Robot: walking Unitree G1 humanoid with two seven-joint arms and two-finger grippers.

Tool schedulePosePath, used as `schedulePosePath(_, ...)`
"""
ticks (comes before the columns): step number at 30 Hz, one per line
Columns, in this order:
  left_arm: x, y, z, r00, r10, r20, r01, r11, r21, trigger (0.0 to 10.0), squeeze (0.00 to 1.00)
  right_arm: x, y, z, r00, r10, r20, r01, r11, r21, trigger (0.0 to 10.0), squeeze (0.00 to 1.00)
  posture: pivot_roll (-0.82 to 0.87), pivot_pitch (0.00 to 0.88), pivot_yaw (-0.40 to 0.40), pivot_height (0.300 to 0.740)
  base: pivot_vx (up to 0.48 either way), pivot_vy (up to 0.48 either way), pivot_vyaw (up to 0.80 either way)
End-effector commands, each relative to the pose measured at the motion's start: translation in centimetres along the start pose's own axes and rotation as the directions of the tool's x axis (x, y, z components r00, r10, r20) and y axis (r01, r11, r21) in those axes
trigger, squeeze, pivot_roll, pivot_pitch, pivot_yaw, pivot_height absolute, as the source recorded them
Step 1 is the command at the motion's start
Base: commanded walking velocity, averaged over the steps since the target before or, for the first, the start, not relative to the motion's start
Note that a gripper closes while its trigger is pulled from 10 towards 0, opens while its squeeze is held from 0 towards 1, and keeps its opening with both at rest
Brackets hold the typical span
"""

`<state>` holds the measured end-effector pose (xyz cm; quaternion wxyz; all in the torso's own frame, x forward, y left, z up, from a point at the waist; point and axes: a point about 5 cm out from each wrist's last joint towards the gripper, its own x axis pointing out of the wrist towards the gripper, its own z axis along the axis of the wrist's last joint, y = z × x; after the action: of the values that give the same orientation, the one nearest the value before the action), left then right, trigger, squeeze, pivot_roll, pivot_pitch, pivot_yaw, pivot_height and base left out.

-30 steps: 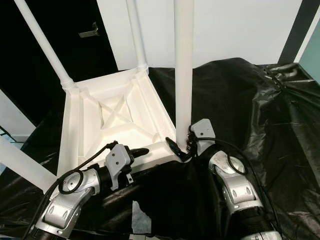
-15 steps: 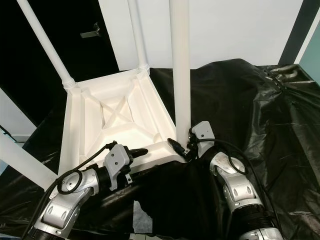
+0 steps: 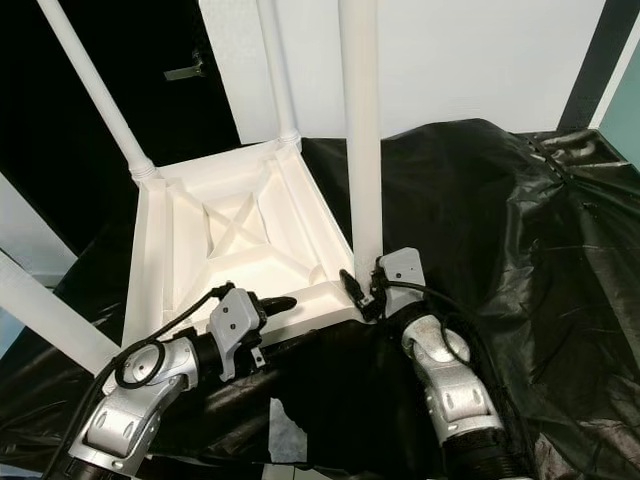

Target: Building children table

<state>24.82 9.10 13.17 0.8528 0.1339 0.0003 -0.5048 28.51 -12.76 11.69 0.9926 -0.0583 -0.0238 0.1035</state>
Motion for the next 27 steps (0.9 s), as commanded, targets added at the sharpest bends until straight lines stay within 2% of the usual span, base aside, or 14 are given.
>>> schedulePosePath(1,0.0,0.1,-0.1,1.0,0.011,-0.008,-0.011,1.0,-0.002,10.0,0.0,-0.6,-0.6,-1.4,0.987,-0.143,-0.079,0.143,0.99,-0.006,10.0,0.0,0.01,0.0,0.114,0.74,0.0,0.0,0.0)
schedulePosePath(3,0.0,0.0,-0.1,1.0,0.01,-0.006,-0.01,1.0,-0.003,10.0,0.0,-0.6,-0.3,-1.2,0.975,-0.206,-0.079,0.208,0.978,0.012,10.0,0.0,0.01,0.0,0.114,0.74,0.0,0.0,0.0)
schedulePosePath(8,0.0,0.0,-0.1,1.0,0.009,-0.005,-0.009,1.0,-0.004,10.0,0.0,-0.7,0.2,-0.8,0.957,-0.279,-0.077,0.282,0.959,0.037,10.0,0.0,0.01,0.0,0.115,0.74,0.0,0.0,0.0)
schedulePosePath(10,0.1,0.0,-0.1,1.0,0.007,-0.003,-0.007,1.0,-0.005,10.0,0.0,-0.7,0.7,-0.6,0.96,-0.271,-0.073,0.275,0.96,0.046,10.0,0.0,0.0,0.0,0.115,0.74,0.0,0.0,0.0)
schedulePosePath(27,0.1,-0.1,-0.1,1.0,0.0,-0.005,0.0,1.0,0.001,10.0,0.0,-0.8,1.4,0.2,0.96,-0.273,-0.059,0.275,0.961,0.023,10.0,0.0,0.01,0.0,0.111,0.74,0.0,0.0,0.0)
